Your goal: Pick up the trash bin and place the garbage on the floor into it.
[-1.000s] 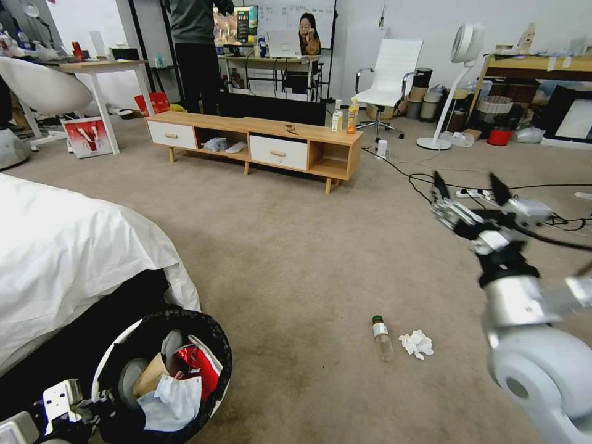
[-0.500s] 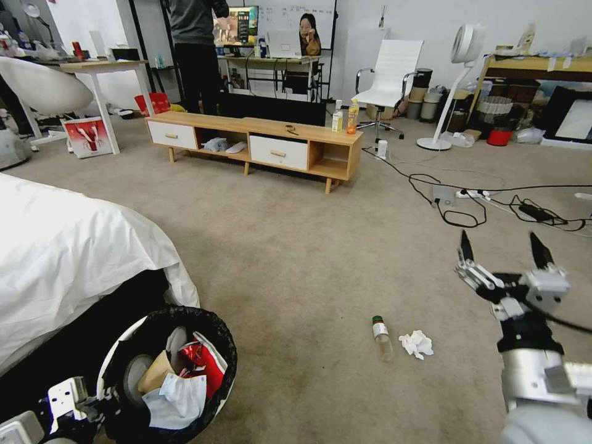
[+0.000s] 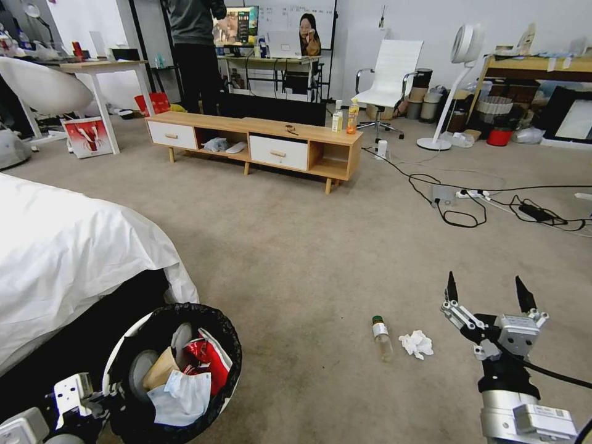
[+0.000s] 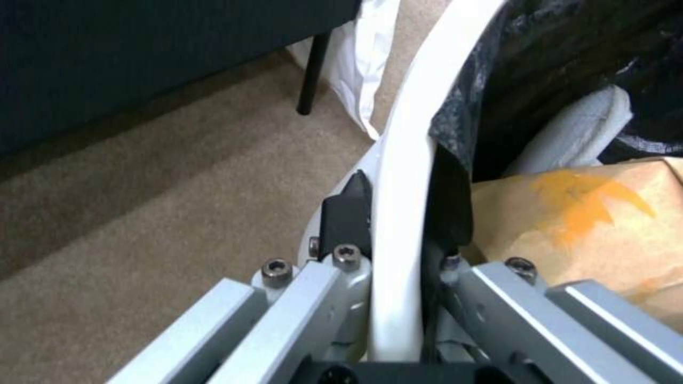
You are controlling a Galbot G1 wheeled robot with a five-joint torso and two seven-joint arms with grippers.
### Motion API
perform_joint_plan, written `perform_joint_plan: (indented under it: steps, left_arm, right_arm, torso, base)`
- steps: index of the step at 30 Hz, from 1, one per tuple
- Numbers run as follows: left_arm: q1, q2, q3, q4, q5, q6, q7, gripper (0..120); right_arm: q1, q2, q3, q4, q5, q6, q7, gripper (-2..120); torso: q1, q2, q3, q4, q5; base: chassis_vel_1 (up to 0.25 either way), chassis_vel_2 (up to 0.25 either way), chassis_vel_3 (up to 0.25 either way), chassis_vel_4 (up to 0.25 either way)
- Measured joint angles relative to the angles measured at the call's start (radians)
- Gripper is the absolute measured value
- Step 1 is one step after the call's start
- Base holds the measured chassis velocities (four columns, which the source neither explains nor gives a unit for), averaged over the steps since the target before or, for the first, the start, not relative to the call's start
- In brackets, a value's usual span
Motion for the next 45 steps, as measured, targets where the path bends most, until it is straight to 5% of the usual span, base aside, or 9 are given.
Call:
perform_joint_plan:
  steps: [45]
  left_arm:
    - [0.014,-0.009,-0.032,0.009,0.009,0.0,-0.007,1]
  right_arm:
    - [-0.008,-0.028,-0.001,-0.027,0.037,0.057,-0.031,100]
  torso:
    - [0.0,0.0,0.0,0.0,0.0001]
  base:
    - [-0.034,-0.036,-0.035,-0.04]
